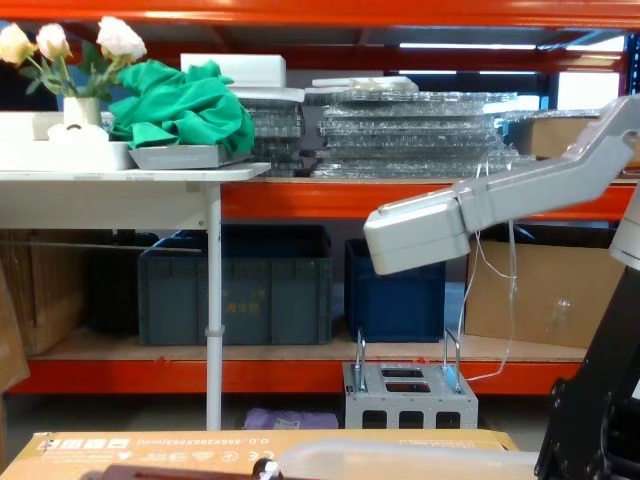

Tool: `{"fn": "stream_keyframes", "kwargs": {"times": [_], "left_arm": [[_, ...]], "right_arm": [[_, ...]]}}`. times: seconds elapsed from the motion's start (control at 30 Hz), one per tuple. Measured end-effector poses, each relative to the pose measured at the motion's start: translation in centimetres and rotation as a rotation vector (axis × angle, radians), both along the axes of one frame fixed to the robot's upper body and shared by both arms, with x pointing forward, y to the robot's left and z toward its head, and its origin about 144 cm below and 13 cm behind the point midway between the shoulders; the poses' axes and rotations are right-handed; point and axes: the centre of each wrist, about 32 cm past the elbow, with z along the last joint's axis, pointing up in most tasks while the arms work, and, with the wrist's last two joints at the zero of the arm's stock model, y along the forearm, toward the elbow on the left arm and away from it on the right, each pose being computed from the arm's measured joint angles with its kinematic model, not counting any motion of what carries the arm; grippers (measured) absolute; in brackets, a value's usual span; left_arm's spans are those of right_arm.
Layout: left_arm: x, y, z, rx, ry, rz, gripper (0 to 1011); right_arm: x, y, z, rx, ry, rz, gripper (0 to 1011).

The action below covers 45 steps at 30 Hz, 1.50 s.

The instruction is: Use one hand to grasp the basket and place it at the designated location.

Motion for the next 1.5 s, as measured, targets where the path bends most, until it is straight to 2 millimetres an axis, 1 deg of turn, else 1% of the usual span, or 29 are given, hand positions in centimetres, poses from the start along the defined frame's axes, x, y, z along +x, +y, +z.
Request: {"fn": "stream_keyframes", "kwargs": {"times": [0.03,0.57,0.73,0.87,0.9,0.93,1.1,1.17,1.33,1.5], "left_arm": [[0.0,0.0,0.0,0.000,0.000,0.000,0],[0.0,0.0,0.0,0.000,0.000,0.000,0],[0.0,0.0,0.0,0.000,0.000,0.000,0],[0.0,0.0,0.0,0.000,0.000,0.000,0],[0.0,0.0,0.0,0.000,0.000,0.000,0],[0.0,0.0,0.0,0.000,0.000,0.000,0],[0.0,0.0,0.0,0.000,0.000,0.000,0],[0.0,0.0,0.0,0.000,0.000,0.000,0],[0.0,0.0,0.0,0.000,0.000,0.000,0],[0.0,0.0,0.0,0.000,0.000,0.000,0]], "right_arm": [[0.0,0.0,0.0,0.003,0.002,-0.001,235],[0.7,-0.2,0.0,0.023,0.024,-0.022,234],[0.8,-0.4,0.4,0.035,0.024,-0.020,234],[0.8,-0.8,1.2,0.051,0.021,-0.019,234],[0.8,-1.0,1.8,0.065,0.019,-0.020,235],[0.8,-1.0,1.8,0.065,0.019,-0.020,234],[0.7,-1.9,3.4,0.092,0.007,-0.027,234],[0.6,-2.1,3.7,0.097,0.005,-0.029,234],[0.8,-3.3,5.4,0.120,-0.006,-0.066,235],[1.5,-5.0,7.0,0.129,-0.009,-0.147,234]]}}
